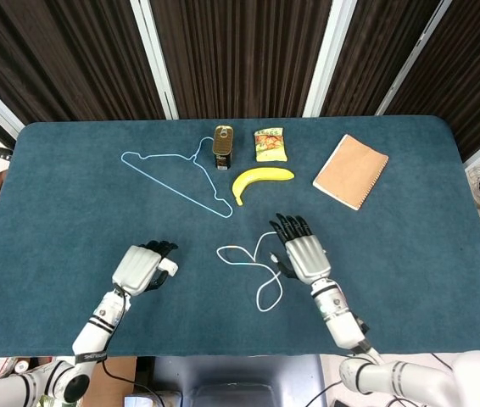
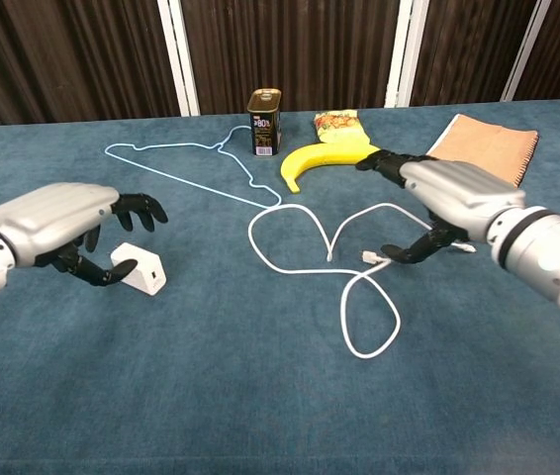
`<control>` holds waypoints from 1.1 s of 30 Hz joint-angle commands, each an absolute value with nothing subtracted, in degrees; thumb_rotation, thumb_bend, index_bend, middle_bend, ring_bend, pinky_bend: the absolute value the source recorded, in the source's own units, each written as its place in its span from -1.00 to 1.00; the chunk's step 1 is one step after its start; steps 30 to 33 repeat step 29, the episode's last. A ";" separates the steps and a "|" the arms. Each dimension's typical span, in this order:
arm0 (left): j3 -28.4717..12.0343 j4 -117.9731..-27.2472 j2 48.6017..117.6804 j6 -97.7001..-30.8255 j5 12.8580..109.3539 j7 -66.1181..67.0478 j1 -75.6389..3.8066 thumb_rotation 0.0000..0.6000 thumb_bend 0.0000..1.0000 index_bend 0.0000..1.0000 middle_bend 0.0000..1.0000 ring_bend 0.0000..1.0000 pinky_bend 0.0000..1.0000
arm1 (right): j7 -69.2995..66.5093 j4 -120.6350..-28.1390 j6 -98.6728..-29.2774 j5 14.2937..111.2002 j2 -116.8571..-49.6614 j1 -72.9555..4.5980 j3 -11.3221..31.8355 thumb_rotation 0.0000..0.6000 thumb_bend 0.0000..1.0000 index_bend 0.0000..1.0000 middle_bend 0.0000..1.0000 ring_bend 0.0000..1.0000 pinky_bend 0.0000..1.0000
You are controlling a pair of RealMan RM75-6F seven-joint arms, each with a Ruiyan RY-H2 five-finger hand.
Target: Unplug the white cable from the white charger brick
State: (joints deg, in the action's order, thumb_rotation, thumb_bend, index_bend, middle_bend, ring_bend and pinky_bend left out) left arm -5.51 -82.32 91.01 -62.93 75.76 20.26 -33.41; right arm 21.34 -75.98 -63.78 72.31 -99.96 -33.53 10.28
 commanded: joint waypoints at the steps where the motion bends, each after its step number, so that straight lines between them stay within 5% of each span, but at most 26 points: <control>1: -4.96 -86.75 87.14 -64.93 77.21 19.52 -32.10 1.00 -0.12 -0.59 -0.53 -0.48 -0.03 | 21.11 -83.26 -66.39 73.89 -93.68 -30.51 8.20 1.00 -0.23 -1.00 -1.00 -1.00 -1.00; 6: -3.46 -93.03 79.96 -70.51 81.35 14.88 -28.53 1.00 -0.11 -0.64 -0.56 -0.54 -0.12 | 21.07 -95.86 -70.35 76.95 -81.52 -25.44 3.80 1.00 -0.34 -1.00 -1.00 -1.00 -1.00; 14: 5.12 -92.87 66.98 -80.10 90.40 1.56 -19.11 1.00 -0.13 -1.00 -1.00 -1.00 -0.78 | 26.33 -105.26 -83.94 81.21 -66.92 -12.45 -5.89 1.00 -0.38 -1.00 -1.00 -1.00 -1.00; 18: 5.97 -83.66 69.75 -90.87 93.10 -3.38 -12.42 1.00 -0.12 -1.00 -1.00 -1.00 -0.90 | 19.10 -100.41 -93.83 85.42 -66.87 -5.51 -7.28 1.00 -0.44 -1.00 -1.00 -1.00 -1.00; 21: 6.63 -80.58 70.04 -92.46 93.16 -4.55 -10.17 1.00 -0.12 -1.00 -1.00 -1.00 -0.91 | 15.34 -97.38 -97.38 86.13 -67.47 -2.54 -6.97 1.00 -0.46 -1.00 -1.00 -1.00 -1.00; 33: 7.08 -79.46 68.73 -93.56 95.86 -8.35 -8.84 1.00 -0.12 -1.00 -1.00 -1.00 -0.91 | 12.74 -96.71 -94.99 86.59 -65.97 -1.82 -5.95 1.00 -0.47 -1.00 -1.00 -1.00 -1.00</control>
